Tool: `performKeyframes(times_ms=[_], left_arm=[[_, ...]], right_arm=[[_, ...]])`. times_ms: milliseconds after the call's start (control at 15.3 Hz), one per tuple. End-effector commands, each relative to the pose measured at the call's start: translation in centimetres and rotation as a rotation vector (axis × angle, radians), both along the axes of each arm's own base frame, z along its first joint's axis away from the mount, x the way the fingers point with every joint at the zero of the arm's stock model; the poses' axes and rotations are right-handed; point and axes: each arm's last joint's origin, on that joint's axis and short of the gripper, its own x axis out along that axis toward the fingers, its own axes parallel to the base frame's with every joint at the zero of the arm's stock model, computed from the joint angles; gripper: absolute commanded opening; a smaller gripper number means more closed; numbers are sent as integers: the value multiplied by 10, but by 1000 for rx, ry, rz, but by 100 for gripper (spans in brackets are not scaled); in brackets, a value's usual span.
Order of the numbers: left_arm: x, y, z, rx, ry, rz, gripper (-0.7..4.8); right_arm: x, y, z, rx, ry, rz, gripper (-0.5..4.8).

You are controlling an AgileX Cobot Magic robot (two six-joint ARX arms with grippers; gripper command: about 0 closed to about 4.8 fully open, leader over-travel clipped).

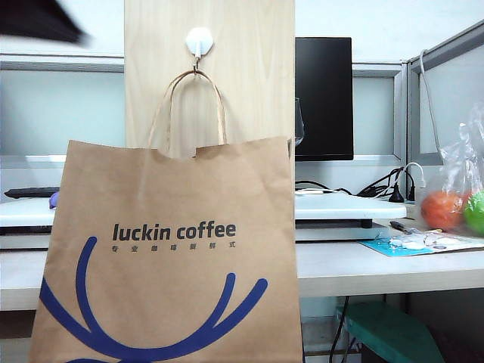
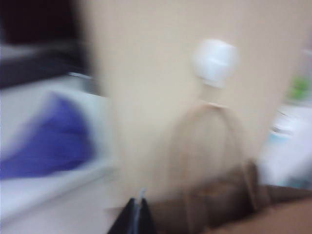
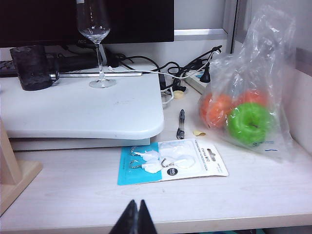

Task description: Pick up the paper bag and hang it on the hook.

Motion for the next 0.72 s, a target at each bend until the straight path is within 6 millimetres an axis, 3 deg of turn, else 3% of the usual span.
performKeyframes(times_ms=[65, 261, 326, 391, 457, 652, 718], left_arm=[[-21, 21, 11, 77, -84, 217, -5], [-47, 41, 13, 81, -106, 281, -5], [-72, 53, -18, -127, -50, 165, 9], [-80, 57, -25, -130, 6, 160, 21], [-76, 64, -30, 48, -120, 272, 21], [-66, 74, -46, 0, -167, 279, 21], [-56, 79, -67, -6, -142, 336, 21]], right_arm=[[0, 0, -1, 1, -4, 0, 0], [0, 0, -1, 1, -4, 0, 0], [0, 0, -1, 1, -4, 0, 0], [0, 0, -1, 1, -4, -1, 0], [0, 0, -1, 1, -4, -1, 0], [0, 0, -1, 1, -4, -1, 0], [0, 0, -1, 1, -4, -1, 0]])
